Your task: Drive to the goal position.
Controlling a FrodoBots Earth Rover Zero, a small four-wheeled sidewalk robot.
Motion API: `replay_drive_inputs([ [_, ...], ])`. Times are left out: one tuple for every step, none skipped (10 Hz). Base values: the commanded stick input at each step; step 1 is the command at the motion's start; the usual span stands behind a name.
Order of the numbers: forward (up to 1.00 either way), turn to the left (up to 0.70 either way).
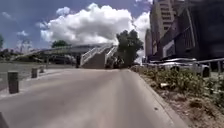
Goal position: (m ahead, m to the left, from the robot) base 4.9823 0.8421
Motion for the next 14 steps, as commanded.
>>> replay_drive_inputs([
  [0.70, 0.00],
  [0.70, 0.00],
  [0.70, 0.00],
  [0.70, 0.00],
  [0.70, 0.00],
  [0.70, 0.00],
  [0.70, 0.00],
  [0.70, 0.00],
  [0.70, 0.00],
  [0.70, 0.00],
  [0.70, 0.00],
  [0.70, 0.00],
  [0.70, 0.00],
  [0.70, 0.00],
])
